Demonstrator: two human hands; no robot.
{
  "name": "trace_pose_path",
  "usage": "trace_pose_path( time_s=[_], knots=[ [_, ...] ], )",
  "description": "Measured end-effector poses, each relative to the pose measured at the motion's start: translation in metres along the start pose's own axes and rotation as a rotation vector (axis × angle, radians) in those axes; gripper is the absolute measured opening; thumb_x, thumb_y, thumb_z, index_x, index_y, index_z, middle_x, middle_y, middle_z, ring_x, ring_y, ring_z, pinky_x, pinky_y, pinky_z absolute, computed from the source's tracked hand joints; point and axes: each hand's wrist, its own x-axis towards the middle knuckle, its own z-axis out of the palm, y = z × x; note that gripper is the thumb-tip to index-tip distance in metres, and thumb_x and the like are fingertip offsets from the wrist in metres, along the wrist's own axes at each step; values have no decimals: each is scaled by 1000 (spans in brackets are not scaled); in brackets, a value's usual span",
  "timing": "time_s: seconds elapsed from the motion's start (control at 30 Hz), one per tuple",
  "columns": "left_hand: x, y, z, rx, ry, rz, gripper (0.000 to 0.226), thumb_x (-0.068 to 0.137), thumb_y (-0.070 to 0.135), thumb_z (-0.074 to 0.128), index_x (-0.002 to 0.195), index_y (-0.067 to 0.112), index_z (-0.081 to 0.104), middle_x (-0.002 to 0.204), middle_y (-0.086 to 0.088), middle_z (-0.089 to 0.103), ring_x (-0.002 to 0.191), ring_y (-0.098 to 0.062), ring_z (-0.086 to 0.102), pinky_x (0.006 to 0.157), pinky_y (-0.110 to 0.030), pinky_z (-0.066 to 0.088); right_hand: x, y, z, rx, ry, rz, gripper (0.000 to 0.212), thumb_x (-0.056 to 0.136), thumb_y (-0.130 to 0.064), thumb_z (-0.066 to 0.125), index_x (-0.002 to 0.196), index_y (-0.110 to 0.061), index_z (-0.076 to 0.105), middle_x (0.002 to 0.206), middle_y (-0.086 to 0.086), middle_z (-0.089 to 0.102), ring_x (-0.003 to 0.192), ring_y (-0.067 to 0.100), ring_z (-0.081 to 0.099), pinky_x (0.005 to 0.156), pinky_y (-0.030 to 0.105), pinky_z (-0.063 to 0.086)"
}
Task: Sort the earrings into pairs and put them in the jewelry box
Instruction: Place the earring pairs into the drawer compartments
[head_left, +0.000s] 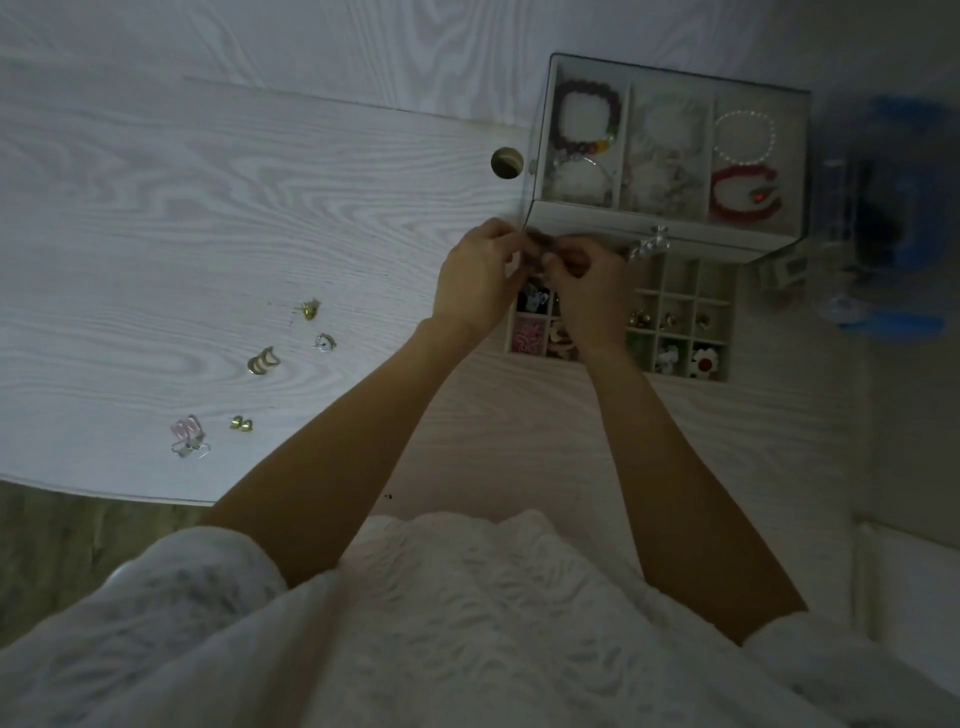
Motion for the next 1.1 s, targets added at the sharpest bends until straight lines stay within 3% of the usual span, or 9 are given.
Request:
trace_pose_path(
  time_s=[0.17,0.3,0.47,0.63,0.77,0.93,1.1],
  knots=[
    [-2,-5,-1,50,-6,21,18,82,19,66,99,12,69,99,-10,64,84,-23,61,63,-25,41,-5,7,-1,-227,-6,-196,17,90,-10,53,101,-7,66,96,10,70,88,19,62,76,25,46],
    [-5,-8,-3,58,-9,11,25,85,28,64,107,17,68,98,-9,70,83,-23,66,67,-30,49,-8,20,2,-622,-81,-433,25,86,-8,52,108,-8,66,110,7,68,111,31,50,93,36,39],
    [-11,-4,-16,74,-40,-21,28,89,32,59,114,21,65,105,-3,70,93,-20,63,74,-32,50,-13,12,-5,-575,-91,-450,25,89,-10,49,107,-9,66,109,6,69,110,28,50,94,34,38],
    [-63,-14,-55,96,56,8,20,89,32,58,103,22,67,93,4,71,83,-14,62,67,-24,44,-45,-12,-5,-510,-150,-576,22,89,-9,47,98,-8,67,97,7,69,102,28,53,90,36,40],
    [-116,-51,-89,103,129,-142,18,89,27,59,103,20,67,93,2,71,86,-17,64,71,-28,47,-72,-29,27,-499,-353,-691,20,86,-6,50,96,-7,68,94,8,68,94,28,56,83,37,45],
    [-164,-101,-119,200,194,-333,23,83,10,63,105,11,66,100,-11,69,93,-32,60,78,-34,46,-91,-52,84,-519,-643,-640,28,90,-5,51,115,-10,61,119,6,58,112,24,47,84,37,49],
    [-181,-139,-129,236,134,-470,37,82,14,63,118,7,59,118,-16,60,104,-36,53,87,-41,42,-94,-79,128,-553,-646,-731,31,89,-5,52,119,-10,59,119,8,58,111,26,47,90,36,46]
  ],
)
